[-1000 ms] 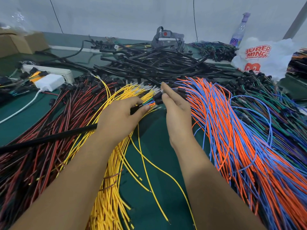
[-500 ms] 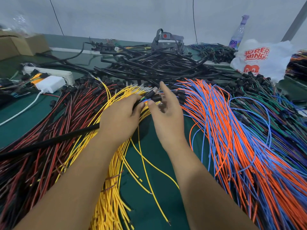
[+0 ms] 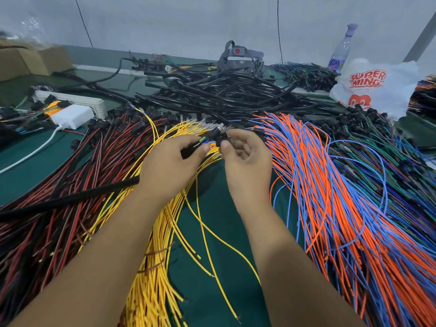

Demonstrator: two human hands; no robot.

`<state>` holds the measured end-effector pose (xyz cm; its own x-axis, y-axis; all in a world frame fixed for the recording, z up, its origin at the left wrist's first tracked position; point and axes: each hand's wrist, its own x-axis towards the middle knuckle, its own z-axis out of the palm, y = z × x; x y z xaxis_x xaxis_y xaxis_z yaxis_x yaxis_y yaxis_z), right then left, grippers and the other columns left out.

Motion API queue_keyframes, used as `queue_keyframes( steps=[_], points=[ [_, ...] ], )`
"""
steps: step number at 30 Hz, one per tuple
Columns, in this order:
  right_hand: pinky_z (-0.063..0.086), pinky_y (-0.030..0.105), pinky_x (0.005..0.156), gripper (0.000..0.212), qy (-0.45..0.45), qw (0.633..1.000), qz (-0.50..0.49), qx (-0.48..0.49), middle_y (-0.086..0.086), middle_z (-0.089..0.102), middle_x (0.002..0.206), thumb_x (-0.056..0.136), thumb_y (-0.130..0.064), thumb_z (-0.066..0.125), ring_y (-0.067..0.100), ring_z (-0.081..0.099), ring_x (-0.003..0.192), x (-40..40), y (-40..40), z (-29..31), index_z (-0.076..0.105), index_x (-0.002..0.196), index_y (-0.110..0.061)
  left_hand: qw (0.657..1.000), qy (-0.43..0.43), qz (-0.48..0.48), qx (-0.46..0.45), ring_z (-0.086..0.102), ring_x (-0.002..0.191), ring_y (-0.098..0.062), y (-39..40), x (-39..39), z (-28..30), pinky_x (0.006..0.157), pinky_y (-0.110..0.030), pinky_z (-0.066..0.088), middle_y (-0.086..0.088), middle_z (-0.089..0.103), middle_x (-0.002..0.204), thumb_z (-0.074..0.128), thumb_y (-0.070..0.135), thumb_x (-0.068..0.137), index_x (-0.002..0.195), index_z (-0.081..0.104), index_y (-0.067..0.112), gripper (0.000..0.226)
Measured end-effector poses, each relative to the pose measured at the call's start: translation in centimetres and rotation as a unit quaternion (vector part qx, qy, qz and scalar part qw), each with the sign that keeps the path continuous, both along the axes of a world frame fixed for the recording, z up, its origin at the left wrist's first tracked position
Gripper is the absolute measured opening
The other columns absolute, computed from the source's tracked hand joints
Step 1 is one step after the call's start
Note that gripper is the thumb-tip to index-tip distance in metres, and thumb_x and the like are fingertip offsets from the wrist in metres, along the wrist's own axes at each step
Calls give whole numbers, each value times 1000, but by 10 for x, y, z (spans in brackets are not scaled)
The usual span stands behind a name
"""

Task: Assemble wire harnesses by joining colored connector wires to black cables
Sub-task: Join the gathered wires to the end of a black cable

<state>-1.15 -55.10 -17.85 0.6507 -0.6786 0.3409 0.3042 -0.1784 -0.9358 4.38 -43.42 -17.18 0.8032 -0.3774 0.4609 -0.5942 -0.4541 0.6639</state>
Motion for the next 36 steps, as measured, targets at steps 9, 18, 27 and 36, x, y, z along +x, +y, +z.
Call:
queue_keyframes(
  steps=[9,18,27,36],
  points=[
    [56,43,79,17,-1,1000,13,19,3,65,79,87,1,64,16,62,76,0,2,1,67,88,-15,1000,26,-5,-3,62,92,-17,0,2,0,80,-45,51,9,70,95,56,38,93,105,70,29,20],
    [54,26,69,20,9,997,-4,72,7,68,90,91,-3,57,19,62,80,3,-5,-1,69,94,-18,999,32,-26,-1,62,92,-12,-1,4,-2,81,-39,50,10,70,96,57,39,92,110,70,23,28],
    [51,20,60,13,5,999,15,50,2,66,79,92,-6,62,10,60,65,2,-4,-2,67,94,-17,999,27,-37,9,60,79,-10,1,5,-5,70,-35,48,12,66,81,53,42,93,109,69,23,30],
    [46,19,54,22,32,995,47,85,-1,59,66,96,-14,53,12,56,59,-2,-4,1,60,76,-15,1000,-25,-12,0,64,91,-24,1,1,-4,77,-47,52,0,72,95,49,49,86,107,70,24,39]
  ],
)
